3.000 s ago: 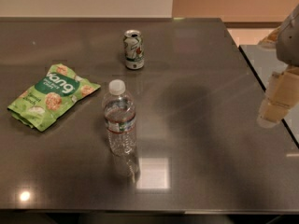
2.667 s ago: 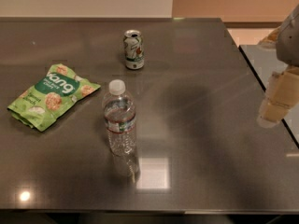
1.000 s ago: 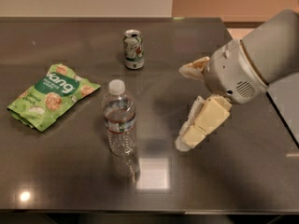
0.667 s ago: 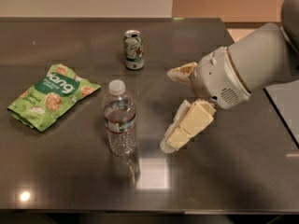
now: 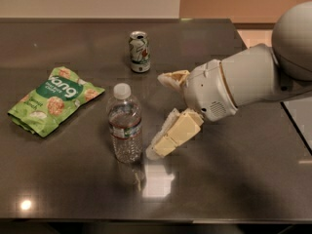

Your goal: Move water bottle near 7up can

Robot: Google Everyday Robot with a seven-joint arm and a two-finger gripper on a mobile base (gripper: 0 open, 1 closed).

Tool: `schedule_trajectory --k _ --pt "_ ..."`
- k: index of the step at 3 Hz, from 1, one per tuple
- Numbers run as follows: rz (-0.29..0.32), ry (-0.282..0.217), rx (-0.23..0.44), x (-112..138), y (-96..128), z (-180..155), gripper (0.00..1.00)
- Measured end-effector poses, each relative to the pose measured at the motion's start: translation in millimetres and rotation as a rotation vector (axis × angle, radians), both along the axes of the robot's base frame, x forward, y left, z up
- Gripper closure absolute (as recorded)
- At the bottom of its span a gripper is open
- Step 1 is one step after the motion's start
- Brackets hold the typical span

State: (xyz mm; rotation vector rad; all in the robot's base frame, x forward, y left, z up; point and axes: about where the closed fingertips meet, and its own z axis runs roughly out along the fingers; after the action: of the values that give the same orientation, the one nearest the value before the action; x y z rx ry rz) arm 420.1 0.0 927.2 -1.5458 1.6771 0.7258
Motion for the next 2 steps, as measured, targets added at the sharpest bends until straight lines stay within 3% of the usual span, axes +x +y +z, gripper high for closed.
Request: schedule_trajectory --k 2 --pt "0.024 -0.022 0.112 10.3 29.0 -2.5 0.00"
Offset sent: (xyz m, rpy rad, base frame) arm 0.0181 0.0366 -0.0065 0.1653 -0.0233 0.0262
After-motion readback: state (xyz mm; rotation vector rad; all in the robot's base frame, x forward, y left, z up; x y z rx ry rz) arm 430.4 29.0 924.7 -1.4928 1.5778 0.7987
